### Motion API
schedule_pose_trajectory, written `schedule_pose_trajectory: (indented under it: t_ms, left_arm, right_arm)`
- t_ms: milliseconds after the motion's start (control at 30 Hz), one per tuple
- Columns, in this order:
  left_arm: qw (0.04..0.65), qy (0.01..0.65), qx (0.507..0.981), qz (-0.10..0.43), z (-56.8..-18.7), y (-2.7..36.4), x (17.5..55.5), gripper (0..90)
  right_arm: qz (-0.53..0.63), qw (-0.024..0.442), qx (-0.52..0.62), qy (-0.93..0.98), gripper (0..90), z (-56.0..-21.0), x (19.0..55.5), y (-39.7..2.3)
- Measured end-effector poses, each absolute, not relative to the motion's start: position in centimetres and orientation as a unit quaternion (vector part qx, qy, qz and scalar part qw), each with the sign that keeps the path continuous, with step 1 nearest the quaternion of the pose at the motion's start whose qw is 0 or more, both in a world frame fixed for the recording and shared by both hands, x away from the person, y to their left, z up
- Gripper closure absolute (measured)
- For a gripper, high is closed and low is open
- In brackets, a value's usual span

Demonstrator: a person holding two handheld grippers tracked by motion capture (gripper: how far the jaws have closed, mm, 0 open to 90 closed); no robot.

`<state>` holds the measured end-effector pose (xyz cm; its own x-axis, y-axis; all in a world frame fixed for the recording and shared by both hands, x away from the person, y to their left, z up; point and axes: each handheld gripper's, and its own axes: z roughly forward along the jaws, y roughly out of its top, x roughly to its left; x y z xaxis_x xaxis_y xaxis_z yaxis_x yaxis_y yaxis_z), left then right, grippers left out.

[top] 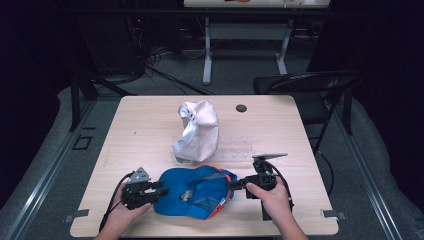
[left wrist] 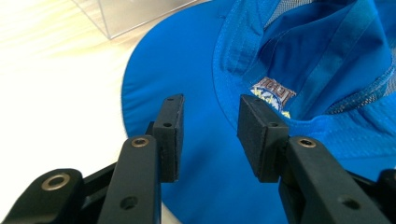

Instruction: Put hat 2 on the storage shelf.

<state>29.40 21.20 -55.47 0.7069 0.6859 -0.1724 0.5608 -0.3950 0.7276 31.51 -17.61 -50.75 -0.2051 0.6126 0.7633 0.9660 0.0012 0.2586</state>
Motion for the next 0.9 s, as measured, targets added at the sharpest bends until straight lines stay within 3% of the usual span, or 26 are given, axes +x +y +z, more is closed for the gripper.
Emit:
schedule_pose_trajectory:
  t_ms: [367, 900]
  left_arm:
    - [0.414, 0.366, 0.829, 0.079, -55.1, 20.7, 29.0, 59.1]
    - [0.411, 0.367, 0.831, 0.076, -55.2, 20.7, 28.8, 59.0]
  right_arm:
    - [-0.345, 0.214, -0.598, -0.691, 77.9, -47.3, 33.0, -18.5]
    - [-0.277, 0.157, -0.608, -0.728, 77.9, -43.5, 33.3, -18.1]
